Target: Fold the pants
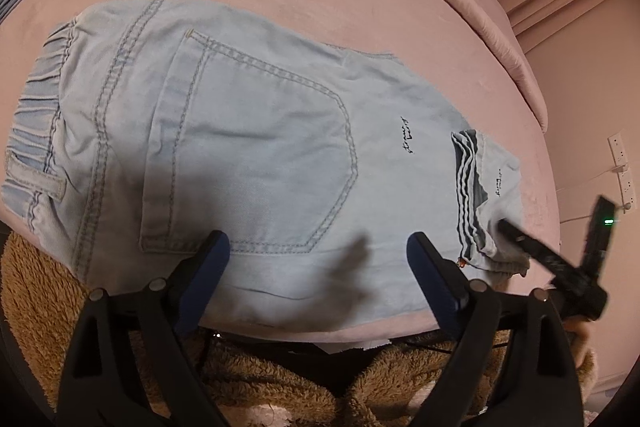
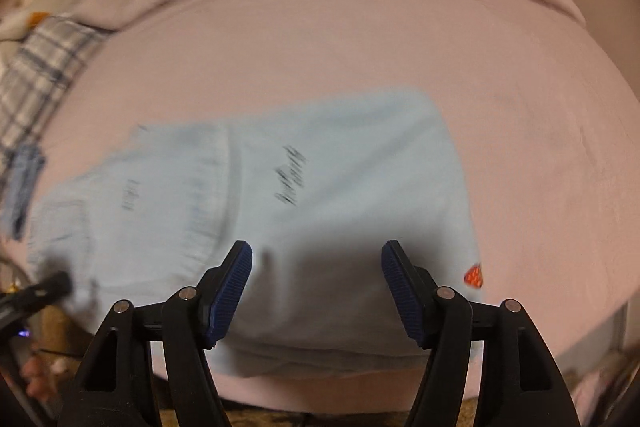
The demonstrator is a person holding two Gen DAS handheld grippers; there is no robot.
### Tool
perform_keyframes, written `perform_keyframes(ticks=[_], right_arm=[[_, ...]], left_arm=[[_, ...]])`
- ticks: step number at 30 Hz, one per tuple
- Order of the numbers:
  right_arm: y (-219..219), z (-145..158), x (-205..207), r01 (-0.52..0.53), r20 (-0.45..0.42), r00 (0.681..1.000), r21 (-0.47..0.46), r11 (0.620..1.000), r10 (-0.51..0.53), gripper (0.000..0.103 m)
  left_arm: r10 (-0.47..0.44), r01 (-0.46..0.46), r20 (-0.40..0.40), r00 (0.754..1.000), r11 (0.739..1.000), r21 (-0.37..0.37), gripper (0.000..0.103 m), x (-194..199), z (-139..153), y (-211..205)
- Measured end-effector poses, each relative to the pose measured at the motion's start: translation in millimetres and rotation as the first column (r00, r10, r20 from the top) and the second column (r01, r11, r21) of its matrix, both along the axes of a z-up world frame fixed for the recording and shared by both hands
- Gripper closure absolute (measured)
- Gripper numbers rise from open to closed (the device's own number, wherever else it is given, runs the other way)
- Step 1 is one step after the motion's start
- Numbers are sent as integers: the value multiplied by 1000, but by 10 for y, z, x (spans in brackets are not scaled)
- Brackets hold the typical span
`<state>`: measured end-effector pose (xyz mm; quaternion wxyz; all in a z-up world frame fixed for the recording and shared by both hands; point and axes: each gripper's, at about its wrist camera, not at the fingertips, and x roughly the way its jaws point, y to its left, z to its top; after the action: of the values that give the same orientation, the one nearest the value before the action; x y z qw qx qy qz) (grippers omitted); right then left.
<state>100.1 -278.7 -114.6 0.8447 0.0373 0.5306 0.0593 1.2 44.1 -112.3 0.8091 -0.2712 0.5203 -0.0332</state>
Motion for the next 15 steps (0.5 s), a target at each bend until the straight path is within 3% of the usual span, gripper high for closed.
perform_keyframes(ticks=[6, 15], right_arm=[[92, -126, 41, -17, -3, 1000, -1, 1000, 17, 26], [189, -179, 55, -32, 14, 999, -42, 999, 32, 19]], left_arm=[[-14, 14, 1, 1000, 1000, 11, 10, 9, 10, 14], [-19, 19, 2, 1000, 1000, 10, 7, 29, 7, 8]])
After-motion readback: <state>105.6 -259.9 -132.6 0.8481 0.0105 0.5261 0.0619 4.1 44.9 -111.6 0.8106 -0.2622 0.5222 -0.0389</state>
